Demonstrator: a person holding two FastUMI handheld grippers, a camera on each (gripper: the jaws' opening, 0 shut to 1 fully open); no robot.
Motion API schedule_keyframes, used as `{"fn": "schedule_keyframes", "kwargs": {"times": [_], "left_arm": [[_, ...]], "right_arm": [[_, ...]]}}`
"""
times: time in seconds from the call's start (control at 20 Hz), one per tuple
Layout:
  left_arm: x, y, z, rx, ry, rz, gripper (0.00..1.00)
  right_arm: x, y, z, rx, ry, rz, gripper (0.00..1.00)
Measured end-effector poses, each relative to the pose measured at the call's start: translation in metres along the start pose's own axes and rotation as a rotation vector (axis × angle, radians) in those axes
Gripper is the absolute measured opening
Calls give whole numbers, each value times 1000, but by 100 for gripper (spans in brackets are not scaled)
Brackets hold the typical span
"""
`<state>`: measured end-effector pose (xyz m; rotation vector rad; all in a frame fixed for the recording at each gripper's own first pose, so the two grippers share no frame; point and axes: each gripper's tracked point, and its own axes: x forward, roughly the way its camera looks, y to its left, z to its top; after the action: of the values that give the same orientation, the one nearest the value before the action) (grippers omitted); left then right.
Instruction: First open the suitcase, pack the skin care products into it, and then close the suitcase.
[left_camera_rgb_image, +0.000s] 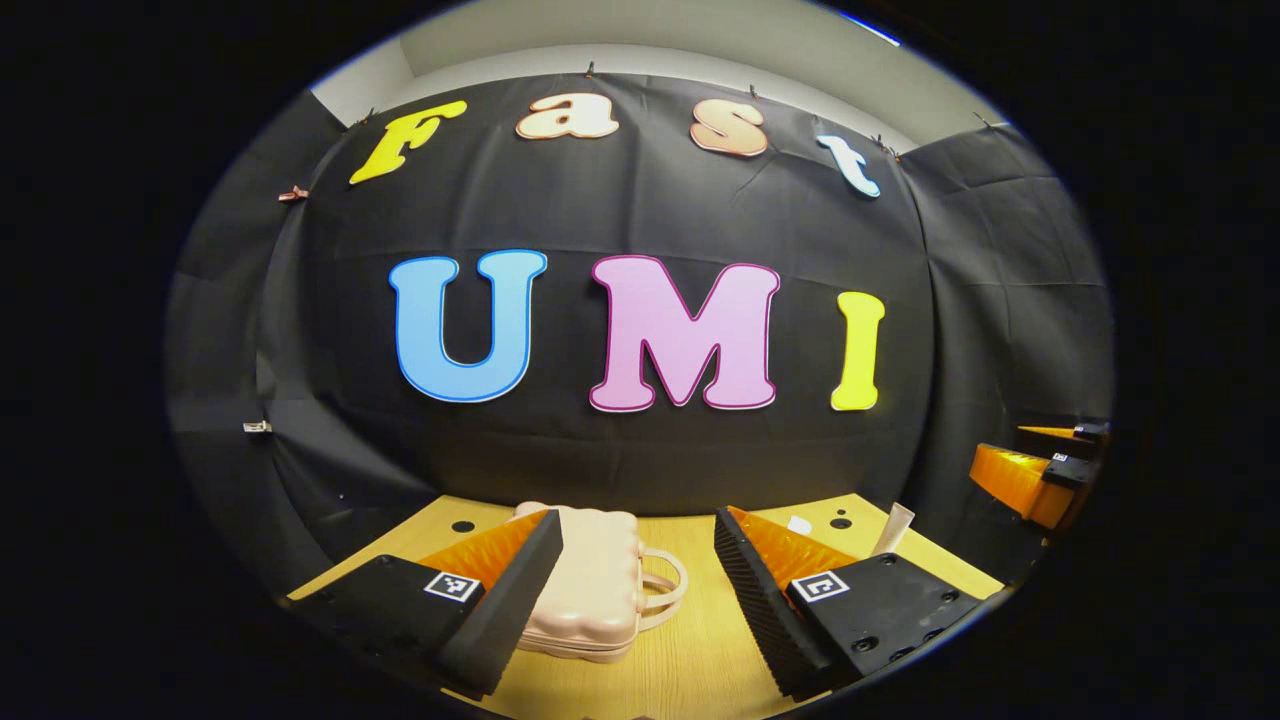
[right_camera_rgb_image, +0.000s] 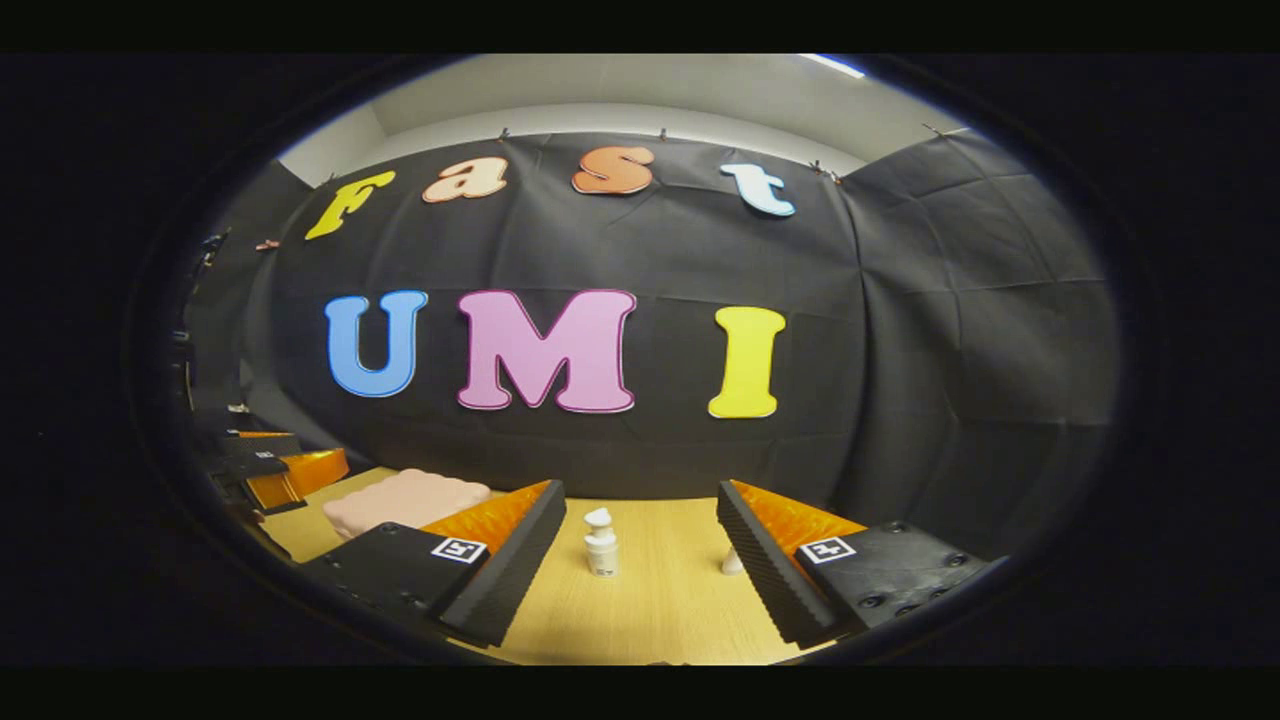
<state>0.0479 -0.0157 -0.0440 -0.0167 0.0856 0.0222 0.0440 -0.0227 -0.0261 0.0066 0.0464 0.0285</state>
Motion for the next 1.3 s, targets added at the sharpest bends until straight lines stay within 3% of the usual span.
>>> {"fn": "schedule_keyframes", "kwargs": {"times": [0.4, 0.7, 1.0, 1.2, 1.3], "left_arm": [[24, -11, -5, 0, 9, 17, 97], [67, -37, -36, 23, 63, -57, 97], [149, -75, -113, 50, 204, -134, 97], [193, -79, -172, 23, 321, -112, 96], [211, -80, -200, 39, 376, -101, 91]], "right_arm": [[26, -8, -5, 6, 7, 20, 97], [30, -3, -12, 9, 28, 41, 97], [42, -10, -30, -38, 85, 73, 97], [55, -20, -47, -63, 124, 67, 97], [65, -24, -57, -110, 132, 66, 98]]}}
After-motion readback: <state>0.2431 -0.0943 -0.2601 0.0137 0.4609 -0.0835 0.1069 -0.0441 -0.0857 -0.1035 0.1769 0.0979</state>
